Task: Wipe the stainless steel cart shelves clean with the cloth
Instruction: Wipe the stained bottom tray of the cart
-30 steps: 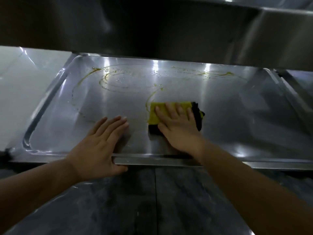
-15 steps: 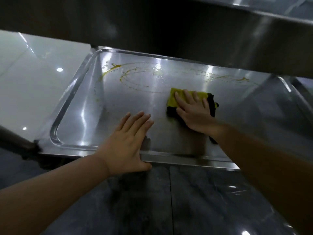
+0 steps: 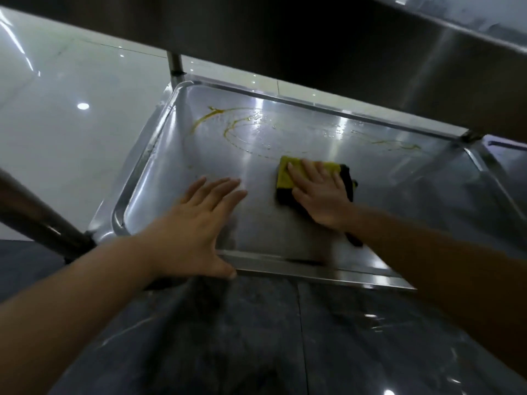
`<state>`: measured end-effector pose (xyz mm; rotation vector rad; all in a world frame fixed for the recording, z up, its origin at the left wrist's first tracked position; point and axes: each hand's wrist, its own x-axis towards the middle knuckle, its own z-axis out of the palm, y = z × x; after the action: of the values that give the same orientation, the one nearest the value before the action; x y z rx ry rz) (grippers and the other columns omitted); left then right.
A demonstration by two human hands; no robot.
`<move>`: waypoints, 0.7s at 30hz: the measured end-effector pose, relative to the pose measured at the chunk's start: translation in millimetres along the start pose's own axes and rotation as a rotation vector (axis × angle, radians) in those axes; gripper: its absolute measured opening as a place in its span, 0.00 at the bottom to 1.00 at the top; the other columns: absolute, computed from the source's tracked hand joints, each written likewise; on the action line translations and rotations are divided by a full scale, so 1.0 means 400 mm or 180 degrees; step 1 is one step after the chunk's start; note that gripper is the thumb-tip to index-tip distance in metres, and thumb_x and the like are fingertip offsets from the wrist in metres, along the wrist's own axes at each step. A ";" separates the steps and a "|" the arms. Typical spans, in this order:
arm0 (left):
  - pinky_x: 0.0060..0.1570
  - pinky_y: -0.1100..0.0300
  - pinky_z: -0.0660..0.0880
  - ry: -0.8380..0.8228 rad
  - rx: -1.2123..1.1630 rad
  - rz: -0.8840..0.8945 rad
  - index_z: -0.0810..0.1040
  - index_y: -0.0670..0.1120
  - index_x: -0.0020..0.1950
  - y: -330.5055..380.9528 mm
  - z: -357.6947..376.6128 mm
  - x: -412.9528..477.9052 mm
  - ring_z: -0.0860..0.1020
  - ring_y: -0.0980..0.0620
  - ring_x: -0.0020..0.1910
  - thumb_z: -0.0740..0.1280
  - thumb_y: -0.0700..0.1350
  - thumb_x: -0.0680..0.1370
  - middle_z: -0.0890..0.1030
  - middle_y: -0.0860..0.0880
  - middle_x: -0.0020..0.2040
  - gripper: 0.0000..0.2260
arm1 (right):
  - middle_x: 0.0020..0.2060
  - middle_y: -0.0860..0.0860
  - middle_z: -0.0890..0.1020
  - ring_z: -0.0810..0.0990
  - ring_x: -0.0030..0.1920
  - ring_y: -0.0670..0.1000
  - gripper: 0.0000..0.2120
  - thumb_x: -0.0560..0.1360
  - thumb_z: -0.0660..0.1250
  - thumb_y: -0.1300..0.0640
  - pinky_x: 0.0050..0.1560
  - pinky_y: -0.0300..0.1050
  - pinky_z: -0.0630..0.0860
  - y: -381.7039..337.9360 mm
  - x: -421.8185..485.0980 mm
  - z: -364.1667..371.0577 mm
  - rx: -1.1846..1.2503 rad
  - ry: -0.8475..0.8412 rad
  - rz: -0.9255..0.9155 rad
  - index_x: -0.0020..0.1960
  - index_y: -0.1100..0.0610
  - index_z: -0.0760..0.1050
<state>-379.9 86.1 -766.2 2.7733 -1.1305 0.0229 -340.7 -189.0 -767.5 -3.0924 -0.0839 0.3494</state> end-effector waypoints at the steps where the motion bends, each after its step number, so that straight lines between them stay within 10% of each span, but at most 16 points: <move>1: 0.71 0.53 0.43 -0.0039 -0.0004 -0.0071 0.56 0.44 0.76 -0.024 -0.003 -0.021 0.52 0.48 0.73 0.62 0.76 0.59 0.58 0.43 0.76 0.55 | 0.78 0.47 0.41 0.41 0.77 0.55 0.26 0.82 0.46 0.44 0.73 0.56 0.38 0.000 0.051 -0.019 0.0038 0.0015 0.0070 0.76 0.39 0.39; 13: 0.73 0.51 0.47 -0.0066 -0.0206 -0.0350 0.56 0.46 0.77 -0.063 0.013 -0.085 0.53 0.50 0.75 0.63 0.76 0.60 0.58 0.46 0.76 0.54 | 0.78 0.47 0.41 0.38 0.77 0.54 0.28 0.81 0.48 0.43 0.73 0.55 0.36 -0.098 0.020 -0.013 0.0191 -0.0021 0.0199 0.76 0.38 0.39; 21: 0.71 0.48 0.50 -0.0014 -0.0150 -0.0349 0.59 0.44 0.75 -0.062 0.020 -0.088 0.57 0.47 0.74 0.59 0.77 0.60 0.62 0.44 0.75 0.53 | 0.67 0.38 0.24 0.23 0.71 0.48 0.32 0.62 0.22 0.25 0.69 0.46 0.27 -0.183 -0.285 0.049 0.0070 -0.0447 -0.0850 0.65 0.31 0.24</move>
<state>-388.1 126.7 -779.9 2.7899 -0.9655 -0.0217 -459.9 -122.0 -758.7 -2.9769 -0.4862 0.5483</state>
